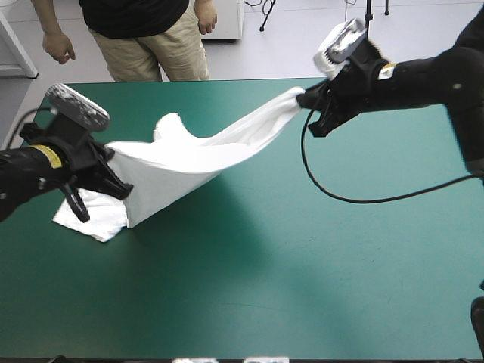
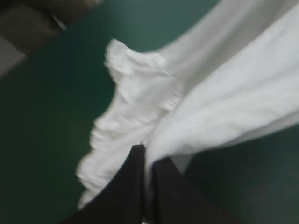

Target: Fold the cloth

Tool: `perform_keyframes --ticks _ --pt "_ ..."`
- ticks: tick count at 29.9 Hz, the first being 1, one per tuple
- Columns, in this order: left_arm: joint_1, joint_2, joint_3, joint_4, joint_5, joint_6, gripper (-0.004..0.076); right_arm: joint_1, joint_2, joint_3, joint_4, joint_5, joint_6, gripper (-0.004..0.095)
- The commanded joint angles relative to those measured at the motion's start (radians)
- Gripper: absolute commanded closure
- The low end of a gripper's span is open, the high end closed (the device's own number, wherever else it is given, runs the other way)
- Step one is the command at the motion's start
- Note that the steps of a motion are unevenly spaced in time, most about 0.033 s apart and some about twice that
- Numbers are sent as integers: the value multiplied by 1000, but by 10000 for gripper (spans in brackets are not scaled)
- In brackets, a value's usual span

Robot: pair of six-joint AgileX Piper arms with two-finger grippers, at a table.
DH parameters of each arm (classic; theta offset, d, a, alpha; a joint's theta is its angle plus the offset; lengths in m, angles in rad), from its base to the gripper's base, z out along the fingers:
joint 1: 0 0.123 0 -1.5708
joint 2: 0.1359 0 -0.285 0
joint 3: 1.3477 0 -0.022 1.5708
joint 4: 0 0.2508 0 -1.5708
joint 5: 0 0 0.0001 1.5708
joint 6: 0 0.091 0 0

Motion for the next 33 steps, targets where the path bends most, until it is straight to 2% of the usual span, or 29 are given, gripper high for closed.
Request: perform_keyframes --ticks 1,7,13,18,21,23,27,30,33 --pt "-3 6 -198 5 -128 20 733 -27 -91 -151 125 -89 -38 925" --pt "-3 60 -472 5 -307 33 733 -27 -113 -420 125 -217 -9 925" --pt "-3 121 -701 -48 -425 92 733 -27 -126 -582 97 -318 18 925" --pt "-3 143 -827 -57 -496 109 733 -27 -152 -656 21 -329 84 925" --pt "-3 143 -845 -72 -515 109 733 -27 -171 -659 -84 -325 162 925" --pt "-3 145 -845 -90 -488 105 733 -27 -170 -659 -154 -301 218 925" --pt "-3 189 -845 -55 -363 34 733 -27 -156 -632 -247 -230 290 925" --pt "-3 255 -845 30 -291 -29 733 -27 -133 -586 -271 -203 304 925" --pt "-3 330 -845 89 -264 -64 733 -27 -94 -530 -280 -216 311 925"
